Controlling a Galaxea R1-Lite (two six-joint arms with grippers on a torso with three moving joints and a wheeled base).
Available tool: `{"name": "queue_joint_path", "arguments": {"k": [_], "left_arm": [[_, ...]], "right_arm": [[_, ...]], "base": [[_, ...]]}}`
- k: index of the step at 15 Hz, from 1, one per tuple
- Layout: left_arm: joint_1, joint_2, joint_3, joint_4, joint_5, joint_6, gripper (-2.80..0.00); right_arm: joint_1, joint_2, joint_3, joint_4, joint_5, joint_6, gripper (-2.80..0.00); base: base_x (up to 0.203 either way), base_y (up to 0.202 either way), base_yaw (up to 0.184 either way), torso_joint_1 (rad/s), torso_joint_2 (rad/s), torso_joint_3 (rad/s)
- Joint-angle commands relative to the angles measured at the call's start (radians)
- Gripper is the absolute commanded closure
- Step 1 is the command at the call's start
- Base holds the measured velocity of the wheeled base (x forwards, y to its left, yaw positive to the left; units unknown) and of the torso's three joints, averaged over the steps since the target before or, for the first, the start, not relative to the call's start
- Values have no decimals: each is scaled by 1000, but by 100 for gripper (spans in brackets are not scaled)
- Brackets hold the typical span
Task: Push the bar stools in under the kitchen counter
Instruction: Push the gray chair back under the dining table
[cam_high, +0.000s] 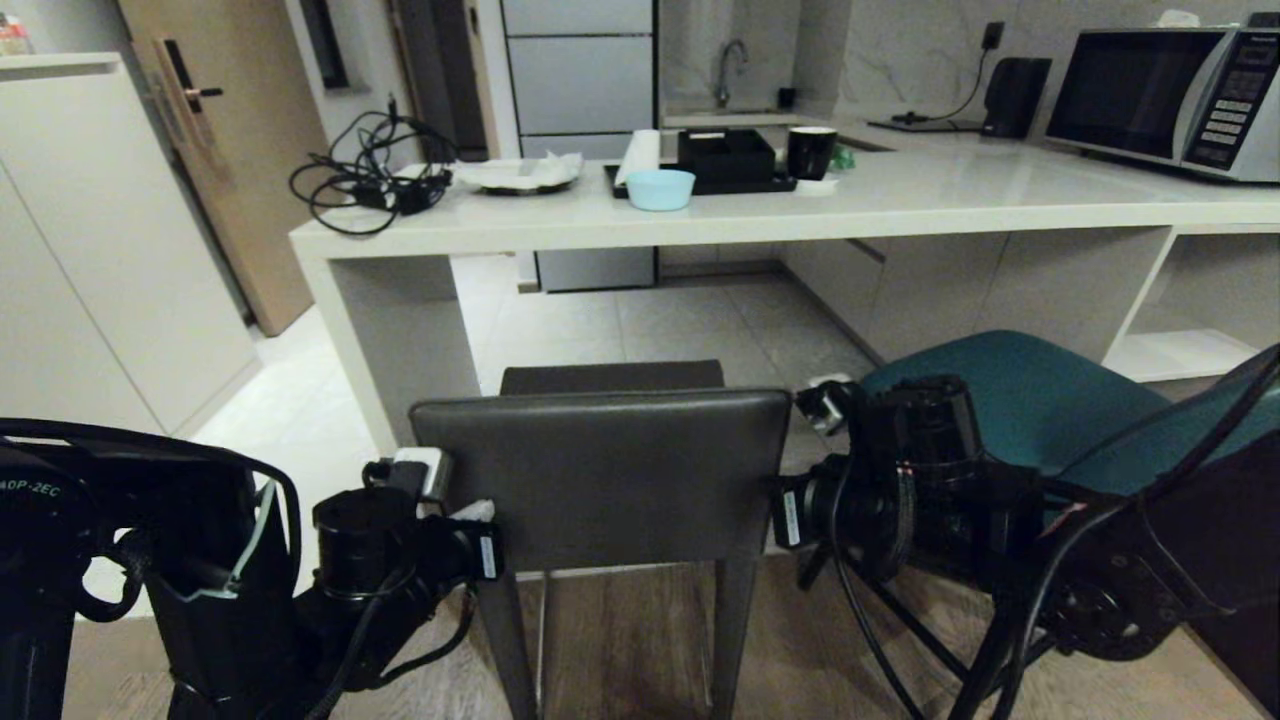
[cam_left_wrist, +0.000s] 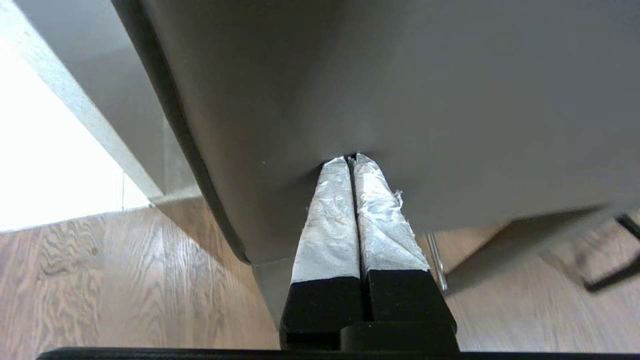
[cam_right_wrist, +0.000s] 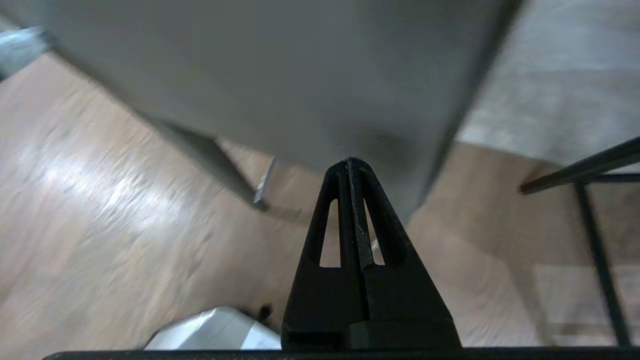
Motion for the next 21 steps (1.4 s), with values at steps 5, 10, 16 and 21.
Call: {"name": "queue_joint_path", "arguments": {"k": [5,10,16,21], "left_arm": [[25,-13,-128,60,-11,1,0],[3,-14,-112,59,-30,1,0],[8,-7,-89,58,-31,2,0],[4,-5,-89,60,-31,16,0]], "right_arm": [[-39,83,-67,2,-16,-23,0],[51,46,-46,3,-15,-19,0],[84,98,-89,3,-17,-14,0],[34,124,-102,3,-37,-16,0]], "base": [[0,0,0,0,0,0],[0,0,0,0,0,0],[0,0,0,0,0,0],[128,0,2,-4,0,4]]}}
